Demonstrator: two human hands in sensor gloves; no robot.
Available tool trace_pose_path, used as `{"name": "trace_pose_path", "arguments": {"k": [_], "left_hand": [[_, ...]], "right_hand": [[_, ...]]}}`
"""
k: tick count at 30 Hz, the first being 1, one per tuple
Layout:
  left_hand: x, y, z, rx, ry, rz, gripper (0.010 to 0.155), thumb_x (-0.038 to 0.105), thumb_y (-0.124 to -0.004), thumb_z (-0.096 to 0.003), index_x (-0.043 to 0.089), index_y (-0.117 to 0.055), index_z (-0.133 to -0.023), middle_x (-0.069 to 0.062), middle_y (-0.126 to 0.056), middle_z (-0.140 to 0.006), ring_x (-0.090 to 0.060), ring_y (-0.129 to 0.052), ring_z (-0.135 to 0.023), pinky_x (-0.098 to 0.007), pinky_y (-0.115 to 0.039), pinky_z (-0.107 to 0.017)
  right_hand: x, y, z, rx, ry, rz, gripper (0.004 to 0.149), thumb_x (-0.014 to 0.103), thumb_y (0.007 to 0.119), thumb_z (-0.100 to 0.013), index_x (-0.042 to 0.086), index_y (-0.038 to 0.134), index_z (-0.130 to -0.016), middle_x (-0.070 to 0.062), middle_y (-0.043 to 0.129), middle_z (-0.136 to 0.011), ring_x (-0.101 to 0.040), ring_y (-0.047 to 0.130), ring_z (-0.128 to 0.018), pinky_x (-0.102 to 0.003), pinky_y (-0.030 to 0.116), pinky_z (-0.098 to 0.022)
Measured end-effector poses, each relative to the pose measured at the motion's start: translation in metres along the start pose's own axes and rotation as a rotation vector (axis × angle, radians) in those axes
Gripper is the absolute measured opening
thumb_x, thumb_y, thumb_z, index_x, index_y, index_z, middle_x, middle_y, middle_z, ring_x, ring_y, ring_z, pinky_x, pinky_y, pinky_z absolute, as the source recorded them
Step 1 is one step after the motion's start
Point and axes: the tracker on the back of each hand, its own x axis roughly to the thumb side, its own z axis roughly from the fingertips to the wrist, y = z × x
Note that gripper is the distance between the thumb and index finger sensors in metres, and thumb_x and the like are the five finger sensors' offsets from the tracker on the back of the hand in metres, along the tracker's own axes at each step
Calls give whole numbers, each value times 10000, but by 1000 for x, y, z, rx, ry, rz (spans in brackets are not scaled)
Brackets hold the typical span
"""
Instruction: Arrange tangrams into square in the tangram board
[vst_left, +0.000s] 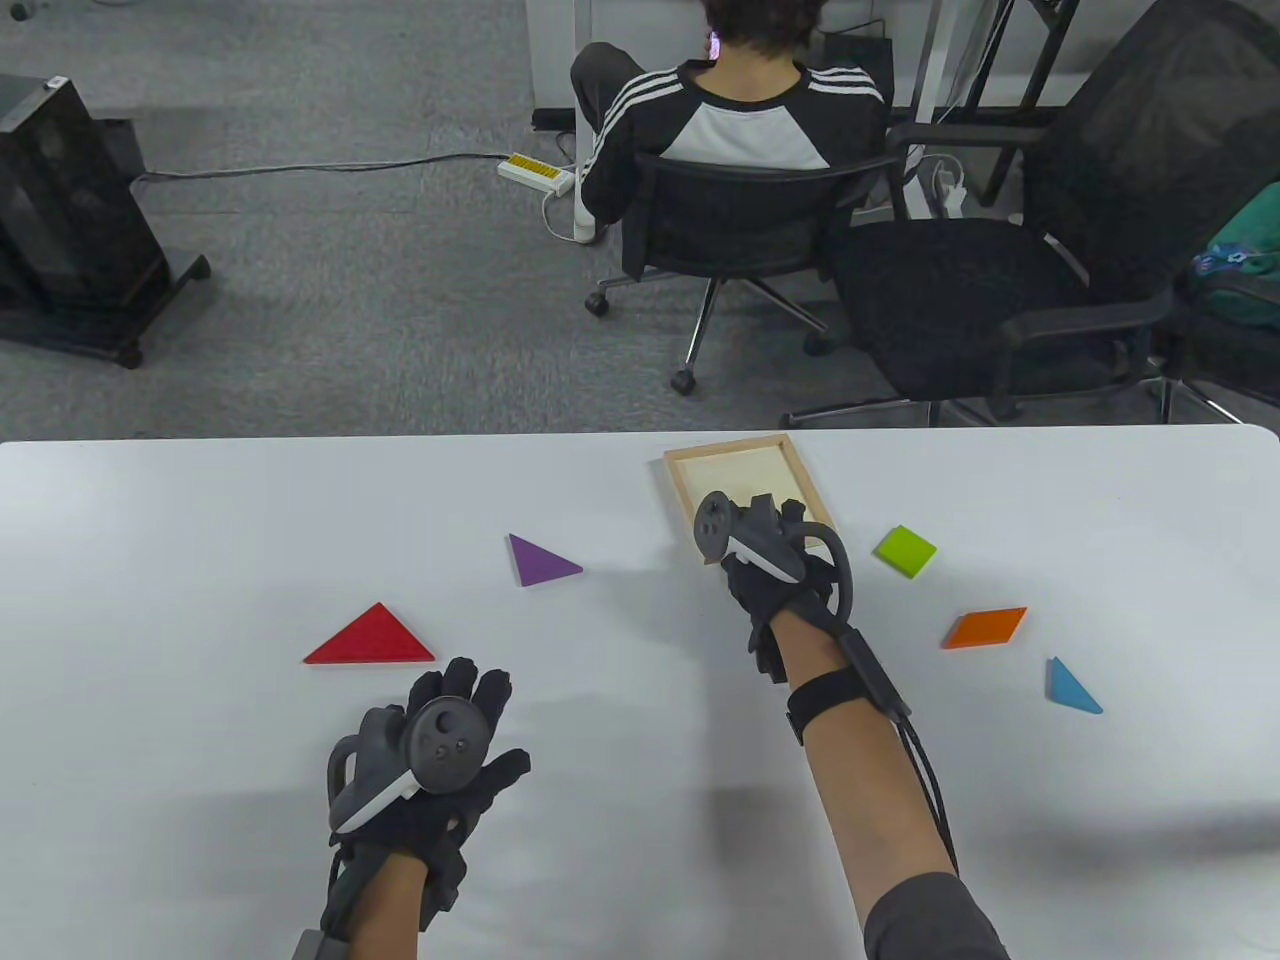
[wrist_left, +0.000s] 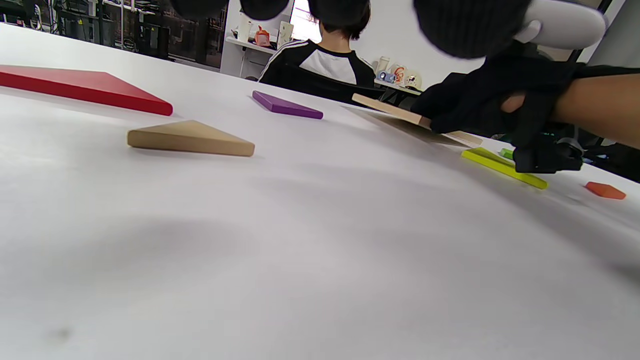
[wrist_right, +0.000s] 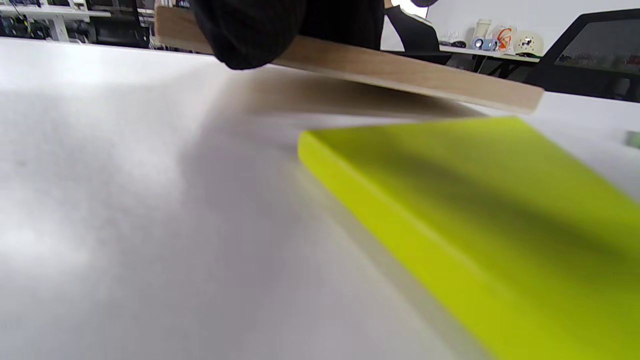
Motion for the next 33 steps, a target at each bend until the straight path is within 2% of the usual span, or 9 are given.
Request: {"name": "trace_pose_path", "arguments": {"k": [7,12,17,22,28,33], "left_hand": [[-3,2,1,18,5,-6,813,505,-703,-523,113,-410,-1172,-290,-317,-1202,-638,-376,-1058,-795,-390,-652],[-7,5,4,40,19,-25,808,498,-708,-525,110,-416,-1170,-292,-321,-1201,-637,-379,-1057,-794,-395,-653],[-11,9,8,64,34,-41,786,463,-720,-526,101,-438,-1164,-286,-336,-1198,-631,-391,-1057,-790,-402,-656],[-15,11,10,72,50,-62,774,443,-729,-524,101,-451,-1160,-283,-348,-1197,-627,-401,-1058,-787,-410,-658],[-19,13,13,83,63,-56,774,441,-732,-524,101,-452,-1160,-282,-356,-1196,-625,-408,-1057,-786,-414,-658],[-21,11,13,71,69,-59,782,444,-742,-519,101,-452,-1159,-282,-356,-1197,-625,-412,-1057,-784,-416,-658]], "right_hand": [[5,-17,18,-127,-85,-1,480,237,713,-508,367,630,-963,84,657,-1049,-281,616,-1062,-537,392,-922],[16,-35,42,-217,-159,42,481,235,719,-493,316,650,-962,40,703,-1016,-324,684,-1000,-561,459,-890],[33,-57,80,-335,-271,142,482,238,726,-476,258,676,-955,0,756,-973,-356,758,-920,-582,543,-840],[47,-71,122,-396,-349,210,481,241,732,-469,222,697,-948,-28,790,-946,-369,809,-865,-595,597,-804],[58,-70,168,-419,-418,257,483,244,736,-467,183,710,-945,-53,818,-920,-378,847,-819,-606,634,-777],[69,-53,202,-424,-466,331,482,251,740,-463,176,719,-939,-56,831,-907,-372,865,-797,-603,652,-765]]}}
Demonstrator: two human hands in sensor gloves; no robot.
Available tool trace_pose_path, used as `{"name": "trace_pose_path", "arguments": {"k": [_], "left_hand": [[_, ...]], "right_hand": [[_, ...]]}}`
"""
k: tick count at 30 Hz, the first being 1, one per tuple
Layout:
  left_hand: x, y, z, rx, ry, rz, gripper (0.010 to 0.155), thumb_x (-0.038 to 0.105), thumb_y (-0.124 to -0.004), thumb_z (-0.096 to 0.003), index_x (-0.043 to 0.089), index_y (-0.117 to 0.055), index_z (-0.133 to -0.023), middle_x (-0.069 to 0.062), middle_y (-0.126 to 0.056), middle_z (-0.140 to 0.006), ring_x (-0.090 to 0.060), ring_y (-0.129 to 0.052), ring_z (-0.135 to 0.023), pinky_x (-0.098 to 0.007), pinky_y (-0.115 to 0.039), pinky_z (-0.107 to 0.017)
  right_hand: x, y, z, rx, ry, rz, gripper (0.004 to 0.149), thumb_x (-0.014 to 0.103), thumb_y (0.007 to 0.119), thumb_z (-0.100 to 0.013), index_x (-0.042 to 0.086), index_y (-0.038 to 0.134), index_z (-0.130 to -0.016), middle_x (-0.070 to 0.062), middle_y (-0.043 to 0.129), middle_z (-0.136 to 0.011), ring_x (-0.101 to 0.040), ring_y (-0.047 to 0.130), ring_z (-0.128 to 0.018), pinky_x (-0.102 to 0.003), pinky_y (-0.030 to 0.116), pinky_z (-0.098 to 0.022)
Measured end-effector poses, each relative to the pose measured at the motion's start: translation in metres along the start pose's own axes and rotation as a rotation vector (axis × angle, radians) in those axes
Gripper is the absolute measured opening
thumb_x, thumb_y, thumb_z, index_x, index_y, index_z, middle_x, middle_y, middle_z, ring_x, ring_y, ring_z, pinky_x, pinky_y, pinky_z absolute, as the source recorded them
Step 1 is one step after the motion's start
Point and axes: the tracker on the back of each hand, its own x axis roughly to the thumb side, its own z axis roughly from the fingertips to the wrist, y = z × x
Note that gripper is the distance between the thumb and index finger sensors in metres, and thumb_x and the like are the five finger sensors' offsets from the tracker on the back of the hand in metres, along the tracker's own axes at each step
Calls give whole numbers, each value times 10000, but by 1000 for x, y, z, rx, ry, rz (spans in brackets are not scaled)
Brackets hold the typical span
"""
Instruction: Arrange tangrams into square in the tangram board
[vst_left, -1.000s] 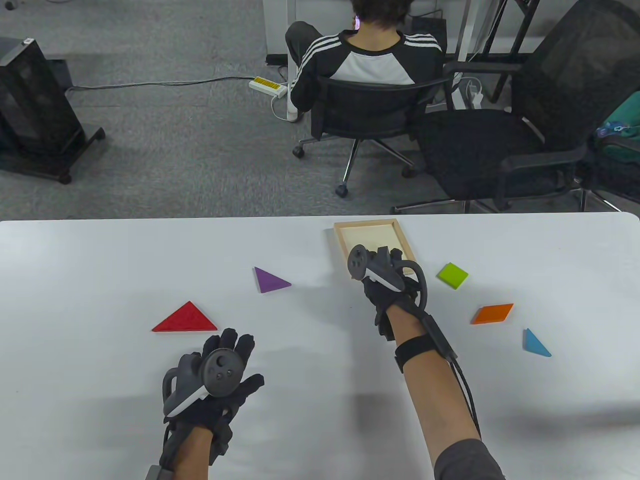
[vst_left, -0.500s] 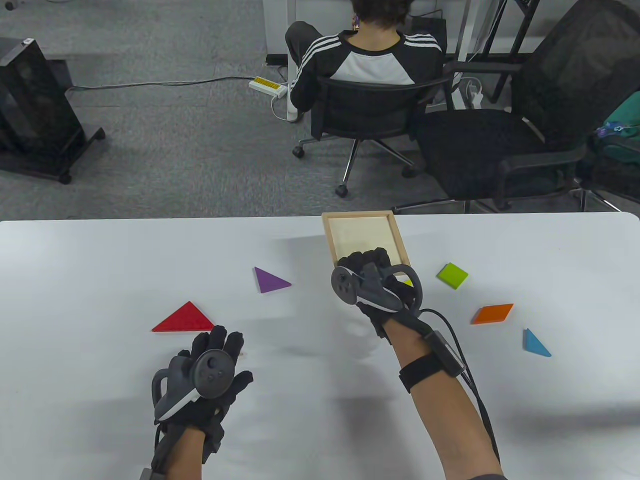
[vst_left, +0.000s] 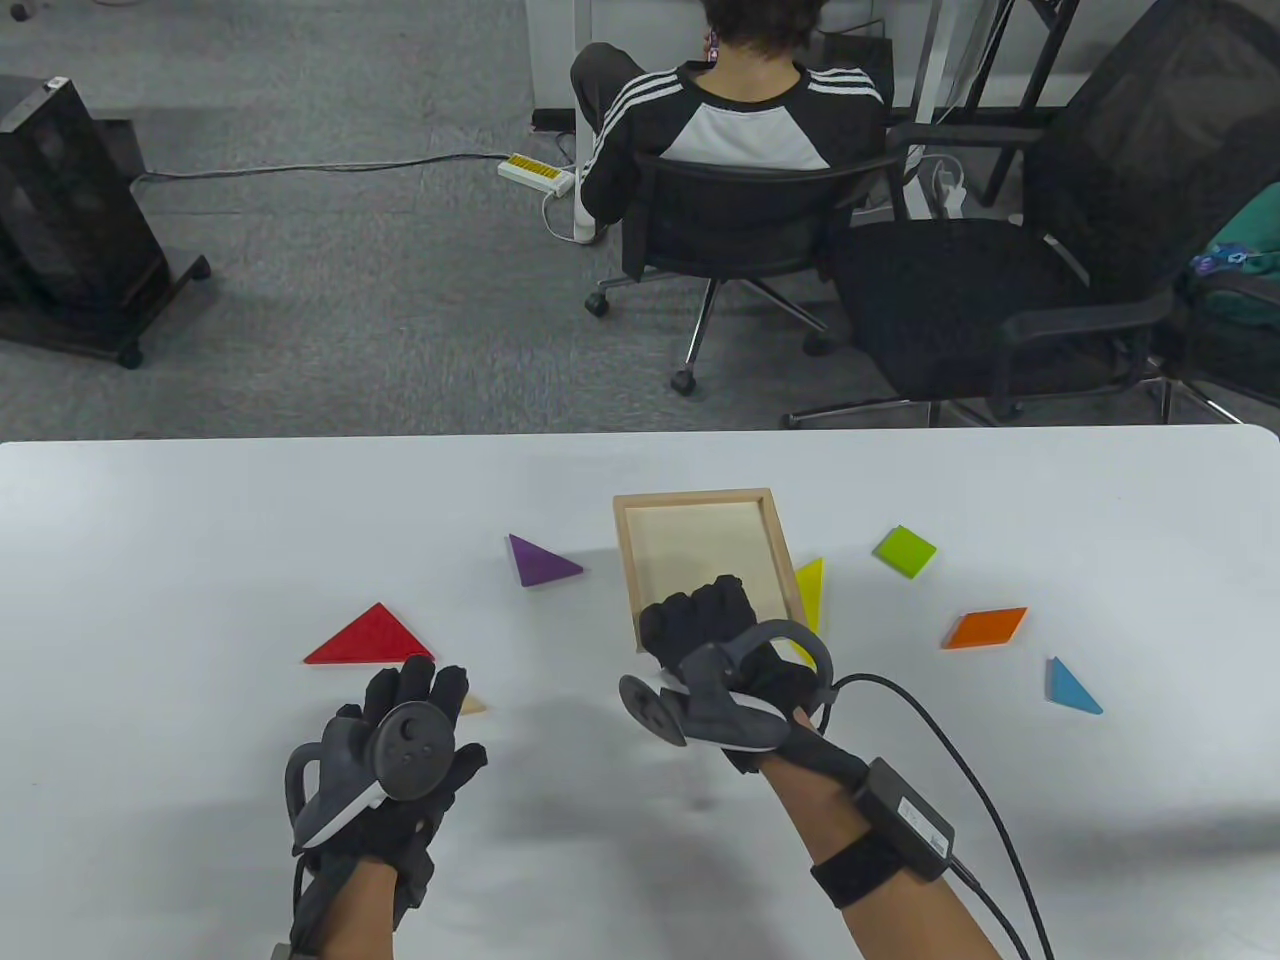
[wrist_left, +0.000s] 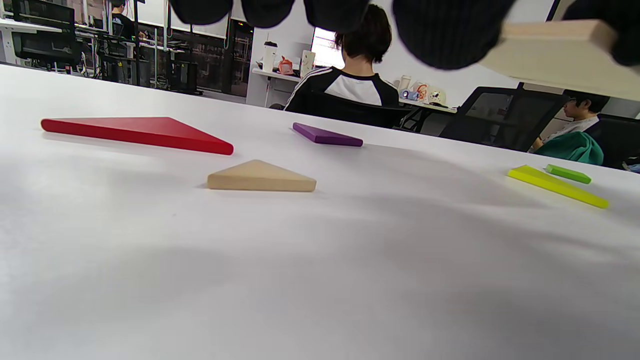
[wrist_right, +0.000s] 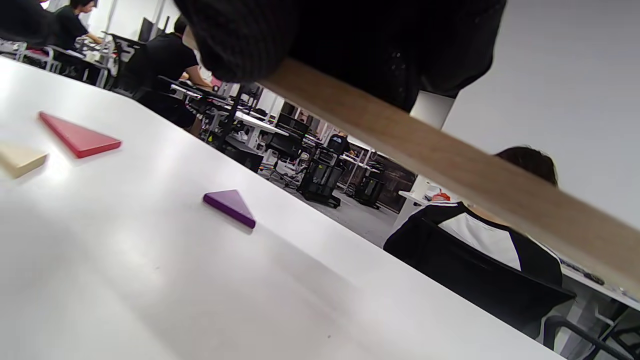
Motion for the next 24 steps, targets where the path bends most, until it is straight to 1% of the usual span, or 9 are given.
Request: {"name": "trace_pose_path", "arguments": {"k": [3,9,13,18,24], "left_hand": [[1,-1,0,-5,-3,-4,790,448,-748,-514,100,-453,-1159,-283,-356,-1197,-624,-412,-1057,-785,-418,-658],[3,-3,-1,-9,-7,-26,793,451,-749,-513,98,-453,-1159,-282,-359,-1196,-625,-412,-1057,-784,-417,-659],[5,-4,-2,-12,-12,-33,793,453,-746,-513,100,-451,-1159,-282,-359,-1196,-623,-414,-1058,-783,-420,-659],[5,-7,-3,-26,-5,-44,791,453,-745,-513,101,-453,-1158,-284,-362,-1196,-624,-417,-1057,-784,-422,-658],[4,-9,-4,-36,6,-51,791,451,-745,-514,100,-451,-1159,-285,-360,-1195,-624,-418,-1056,-783,-420,-659]], "right_hand": [[16,4,12,23,-18,19,482,254,743,-462,169,723,-936,-60,837,-901,-372,873,-786,-604,660,-760],[41,15,28,53,-33,28,480,257,760,-460,152,738,-928,-70,853,-887,-376,888,-767,-608,674,-746],[53,23,34,76,-50,44,478,264,765,-460,145,746,-923,-72,863,-877,-373,900,-754,-605,686,-739],[70,41,39,126,-92,24,477,264,768,-460,134,753,-919,-78,873,-867,-372,911,-738,-606,695,-730],[86,58,43,162,-125,40,473,268,774,-460,129,760,-912,-76,885,-854,-365,925,-719,-604,706,-721]]}}
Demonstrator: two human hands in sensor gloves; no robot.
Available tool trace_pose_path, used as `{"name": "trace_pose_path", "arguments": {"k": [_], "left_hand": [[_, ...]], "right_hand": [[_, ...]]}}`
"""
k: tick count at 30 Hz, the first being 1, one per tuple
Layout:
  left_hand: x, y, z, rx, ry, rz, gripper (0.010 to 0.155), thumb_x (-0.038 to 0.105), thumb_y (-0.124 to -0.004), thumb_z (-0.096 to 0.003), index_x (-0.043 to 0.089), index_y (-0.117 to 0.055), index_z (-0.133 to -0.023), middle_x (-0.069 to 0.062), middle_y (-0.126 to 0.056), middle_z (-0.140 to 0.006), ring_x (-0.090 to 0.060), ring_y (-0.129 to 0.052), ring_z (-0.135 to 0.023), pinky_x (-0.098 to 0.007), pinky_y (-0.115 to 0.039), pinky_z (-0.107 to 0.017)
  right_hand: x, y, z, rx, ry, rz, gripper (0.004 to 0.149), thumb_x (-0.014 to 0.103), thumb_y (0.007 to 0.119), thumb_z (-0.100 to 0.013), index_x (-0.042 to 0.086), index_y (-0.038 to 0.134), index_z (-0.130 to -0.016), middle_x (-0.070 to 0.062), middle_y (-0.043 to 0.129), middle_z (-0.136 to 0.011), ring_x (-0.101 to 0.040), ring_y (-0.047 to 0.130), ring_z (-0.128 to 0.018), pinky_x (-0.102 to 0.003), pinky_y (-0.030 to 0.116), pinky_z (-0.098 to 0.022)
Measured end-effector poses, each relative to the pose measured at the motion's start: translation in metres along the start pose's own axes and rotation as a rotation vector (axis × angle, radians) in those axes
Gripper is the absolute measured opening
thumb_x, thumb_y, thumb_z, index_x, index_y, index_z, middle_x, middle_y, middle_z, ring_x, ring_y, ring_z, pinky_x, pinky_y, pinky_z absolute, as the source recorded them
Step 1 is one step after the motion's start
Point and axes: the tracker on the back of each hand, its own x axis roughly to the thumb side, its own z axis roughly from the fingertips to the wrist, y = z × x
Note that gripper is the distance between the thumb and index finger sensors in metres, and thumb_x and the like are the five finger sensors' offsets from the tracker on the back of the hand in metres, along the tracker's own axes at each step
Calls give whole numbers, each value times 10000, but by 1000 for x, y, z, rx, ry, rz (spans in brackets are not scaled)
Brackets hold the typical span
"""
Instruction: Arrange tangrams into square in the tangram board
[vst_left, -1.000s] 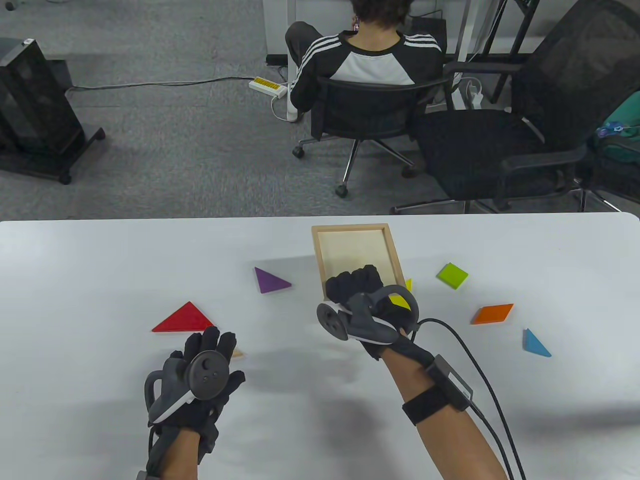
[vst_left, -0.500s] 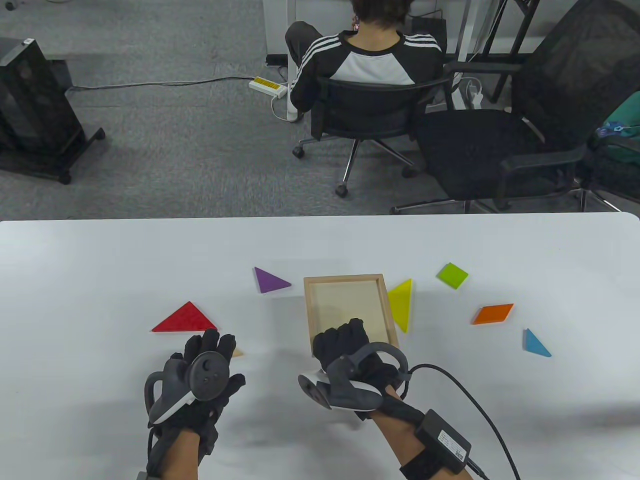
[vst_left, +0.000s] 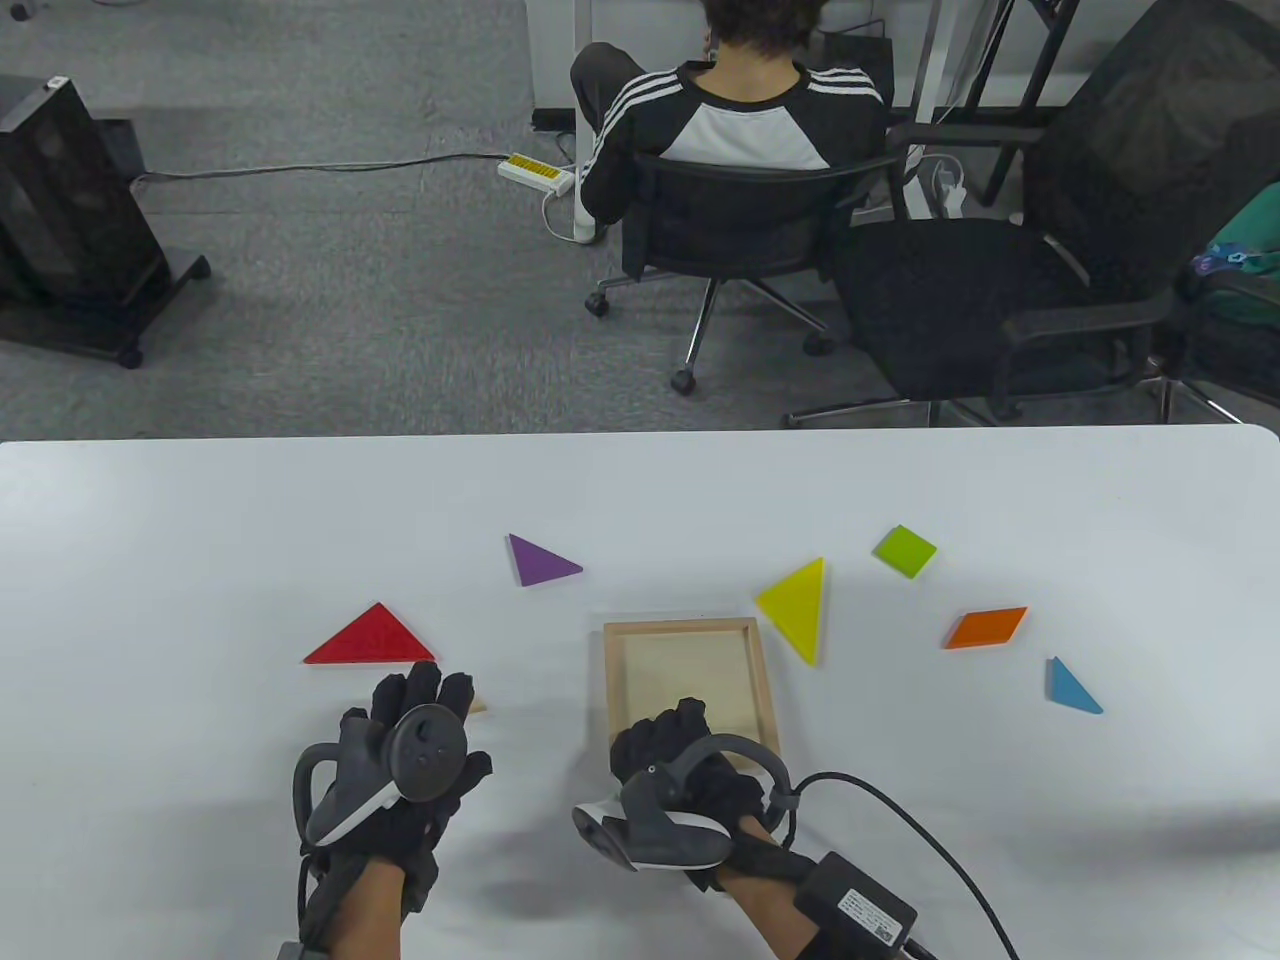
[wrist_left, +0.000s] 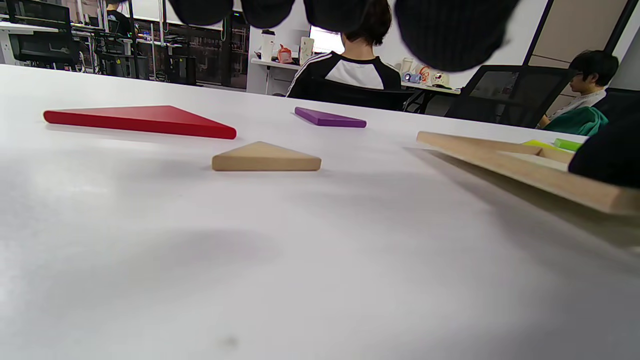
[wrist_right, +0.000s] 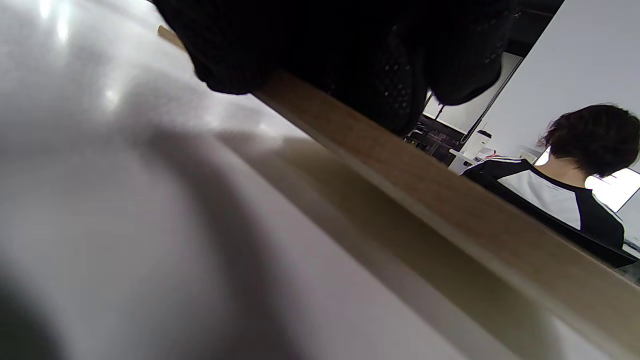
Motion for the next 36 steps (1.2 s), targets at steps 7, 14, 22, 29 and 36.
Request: {"name": "trace_pose_path", "arguments": {"k": [7,14,22,29,36], "left_hand": [[0,0,0,-2,2,0,789,448,-748,-512,103,-454,-1158,-283,-363,-1196,-624,-416,-1058,-784,-419,-659],[-1,5,-3,3,3,-7,741,397,-729,-521,117,-471,-1157,-262,-377,-1202,-611,-418,-1068,-780,-411,-671],[-9,22,0,37,11,46,731,377,-740,-522,131,-476,-1158,-260,-393,-1203,-603,-448,-1070,-750,-455,-692],[-15,47,8,82,31,87,737,364,-762,-522,129,-476,-1160,-271,-436,-1200,-590,-518,-1061,-687,-551,-709],[-17,63,-8,39,79,-68,759,360,-791,-508,130,-466,-1155,-275,-540,-1172,-555,-640,-1025,-606,-660,-703]], "right_hand": [[13,6,-1,3,-30,-2,473,276,791,-455,127,766,-903,-70,896,-842,-348,941,-700,-593,723,-712],[11,10,-2,-8,-12,-57,464,278,829,-438,143,810,-882,-62,933,-824,-331,979,-673,-573,763,-692],[2,10,-4,66,7,-167,500,280,815,-443,149,778,-924,-70,902,-874,-350,955,-727,-587,731,-707],[-2,3,-3,92,-1,-167,568,309,812,-445,150,719,-982,-83,838,-957,-383,902,-811,-609,682,-728],[-9,-11,-4,94,13,-172,627,375,799,-442,145,683,-1013,-101,795,-1002,-410,860,-856,-622,655,-737]]}}
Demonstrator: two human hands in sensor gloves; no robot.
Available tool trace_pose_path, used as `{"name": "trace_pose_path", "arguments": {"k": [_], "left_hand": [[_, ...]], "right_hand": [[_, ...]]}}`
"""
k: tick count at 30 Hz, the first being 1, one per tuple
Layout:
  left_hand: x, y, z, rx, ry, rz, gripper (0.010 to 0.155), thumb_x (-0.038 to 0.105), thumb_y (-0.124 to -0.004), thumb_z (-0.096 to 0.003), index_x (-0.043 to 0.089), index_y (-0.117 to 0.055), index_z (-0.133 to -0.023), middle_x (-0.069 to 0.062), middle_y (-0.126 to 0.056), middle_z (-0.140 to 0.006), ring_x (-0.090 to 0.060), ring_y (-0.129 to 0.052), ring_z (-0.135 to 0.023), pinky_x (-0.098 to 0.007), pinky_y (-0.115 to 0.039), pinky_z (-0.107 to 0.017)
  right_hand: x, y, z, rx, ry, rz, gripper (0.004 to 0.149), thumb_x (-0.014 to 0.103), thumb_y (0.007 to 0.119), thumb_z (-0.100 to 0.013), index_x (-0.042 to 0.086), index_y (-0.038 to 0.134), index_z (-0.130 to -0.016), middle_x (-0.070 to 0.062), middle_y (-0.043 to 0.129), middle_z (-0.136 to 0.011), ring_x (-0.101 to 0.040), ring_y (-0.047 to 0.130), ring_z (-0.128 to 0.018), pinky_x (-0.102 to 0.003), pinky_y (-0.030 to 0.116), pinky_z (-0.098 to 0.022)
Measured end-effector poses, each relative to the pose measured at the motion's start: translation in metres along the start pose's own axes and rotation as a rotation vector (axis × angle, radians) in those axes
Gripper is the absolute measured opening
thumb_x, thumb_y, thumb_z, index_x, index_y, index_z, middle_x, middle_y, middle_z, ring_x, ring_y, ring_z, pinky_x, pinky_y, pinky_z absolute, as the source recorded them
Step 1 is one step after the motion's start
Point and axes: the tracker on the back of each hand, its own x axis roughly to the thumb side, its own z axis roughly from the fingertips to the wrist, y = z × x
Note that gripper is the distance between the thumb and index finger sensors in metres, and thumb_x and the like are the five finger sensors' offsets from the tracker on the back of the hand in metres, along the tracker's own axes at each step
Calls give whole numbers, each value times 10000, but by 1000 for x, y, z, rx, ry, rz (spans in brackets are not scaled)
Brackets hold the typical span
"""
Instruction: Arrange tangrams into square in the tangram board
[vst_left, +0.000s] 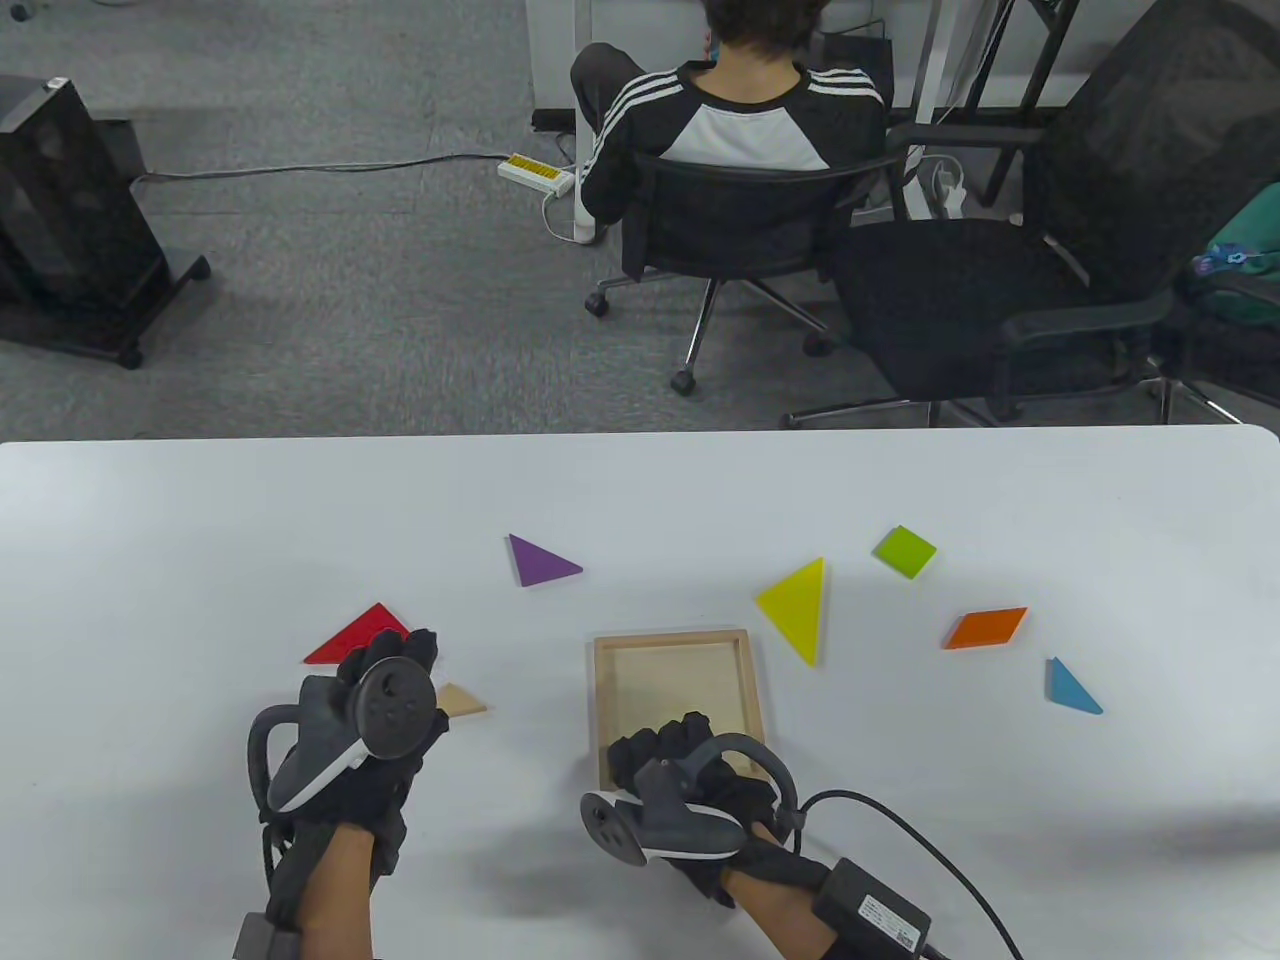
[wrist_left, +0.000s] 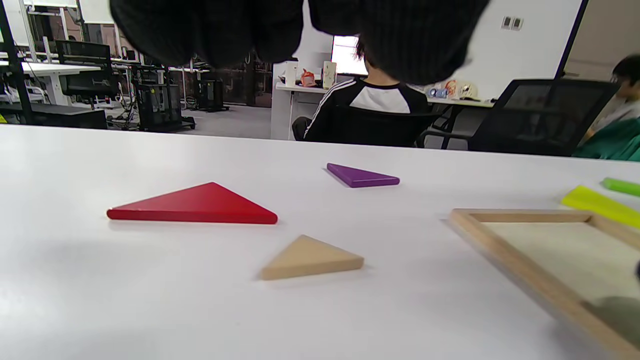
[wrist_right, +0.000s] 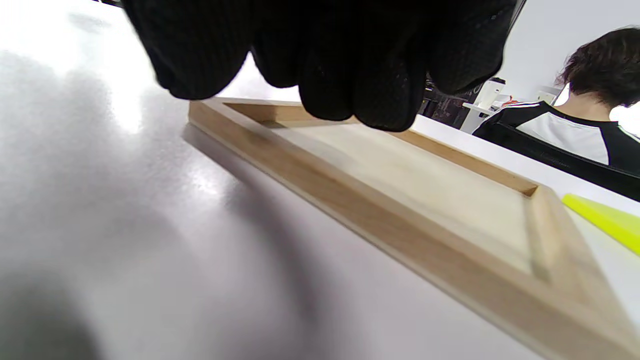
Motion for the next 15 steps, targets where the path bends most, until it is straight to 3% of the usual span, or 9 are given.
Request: {"name": "trace_pose_path", "arguments": {"k": [8,11,15], "left_hand": [[-3,-5,-36,-48,77,-135,784,359,-797,-508,161,-410,-1161,-270,-545,-1145,-534,-691,-995,-545,-749,-674],[-14,-12,-52,-40,144,-153,817,382,-800,-503,183,-368,-1168,-268,-460,-1177,-543,-625,-1026,-574,-728,-678],[-30,-25,-74,-114,216,-142,842,375,-803,-506,213,-310,-1170,-271,-307,-1208,-545,-505,-1077,-625,-643,-722]], "right_hand": [[-12,-12,7,-20,12,-67,654,397,794,-443,150,656,-1033,-118,744,-1047,-434,813,-905,-638,625,-746],[-14,-19,12,-22,14,-70,653,396,794,-444,150,655,-1033,-119,749,-1042,-433,814,-903,-638,623,-748],[-15,-22,12,-26,14,-89,655,397,794,-444,149,654,-1034,-120,741,-1049,-437,806,-909,-638,621,-748]]}}
